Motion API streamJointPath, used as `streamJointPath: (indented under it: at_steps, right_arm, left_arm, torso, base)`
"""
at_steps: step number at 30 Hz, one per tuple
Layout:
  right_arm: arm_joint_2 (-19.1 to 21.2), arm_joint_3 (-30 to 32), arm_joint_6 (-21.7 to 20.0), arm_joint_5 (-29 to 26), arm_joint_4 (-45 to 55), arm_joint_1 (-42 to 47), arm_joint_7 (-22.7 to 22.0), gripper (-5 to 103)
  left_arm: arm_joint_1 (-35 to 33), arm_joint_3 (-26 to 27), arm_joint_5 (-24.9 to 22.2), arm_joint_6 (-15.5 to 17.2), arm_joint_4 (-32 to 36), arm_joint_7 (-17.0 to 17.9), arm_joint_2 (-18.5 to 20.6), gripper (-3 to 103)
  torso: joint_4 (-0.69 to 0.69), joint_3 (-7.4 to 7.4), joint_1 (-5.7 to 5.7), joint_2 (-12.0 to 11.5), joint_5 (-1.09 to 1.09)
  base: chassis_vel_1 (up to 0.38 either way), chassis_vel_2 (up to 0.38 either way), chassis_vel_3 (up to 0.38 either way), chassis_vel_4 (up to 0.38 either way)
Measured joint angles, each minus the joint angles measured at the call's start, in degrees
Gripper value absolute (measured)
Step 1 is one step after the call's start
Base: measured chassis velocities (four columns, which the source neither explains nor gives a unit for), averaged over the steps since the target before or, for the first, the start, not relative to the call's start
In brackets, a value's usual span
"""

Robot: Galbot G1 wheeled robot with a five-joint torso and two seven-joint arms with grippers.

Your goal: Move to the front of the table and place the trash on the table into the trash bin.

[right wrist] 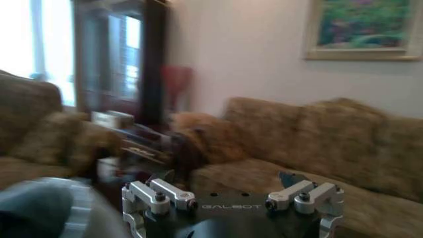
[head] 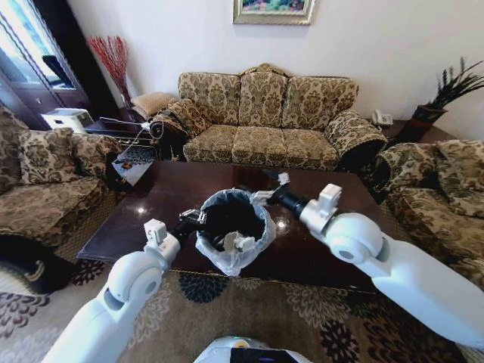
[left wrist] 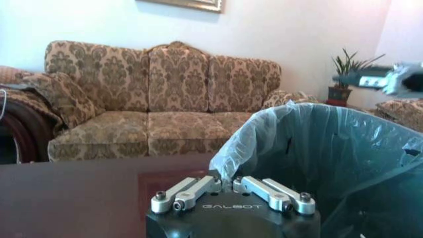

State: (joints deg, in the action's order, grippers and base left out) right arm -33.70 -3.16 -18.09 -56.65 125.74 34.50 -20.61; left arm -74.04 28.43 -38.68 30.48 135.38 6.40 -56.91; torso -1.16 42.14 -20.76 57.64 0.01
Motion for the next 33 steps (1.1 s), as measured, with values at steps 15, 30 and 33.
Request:
streamJointPath:
  at_steps: [15,30,33]
  right_arm:
    - [-5.03,32.08,-4.24,5.25,-10.90,28.40,1.36,100]
    - [-10.19,33.56,-2.50,12.50,-15.66,33.01,5.34,100]
    - [-11.43,32.47,-2.04,14.08,-17.97,32.27,6.10,100]
  left_arm:
    - [-1.41,-0.01,1.43,-1.37,1.69,0.05,-0.84,4]
    - [-2.64,-0.22,4.09,-1.25,2.93,-0.85,-1.60,4]
    - [-2.53,-0.23,3.97,-1.25,3.09,-0.87,-1.59,4]
  torso:
    - [0.00,0.00,0.00,0.00,-0.01]
    - [0.00,0.01,-0.01,0.01,0.03]
    - [0.02,0.01,-0.01,0.01,0.05]
  base:
    - [-0.015,-0.016,0.015,0.017]
    - [-0.209,-0.213,0.171,0.189]
    - [-0.179,-0.161,0.054,0.073]
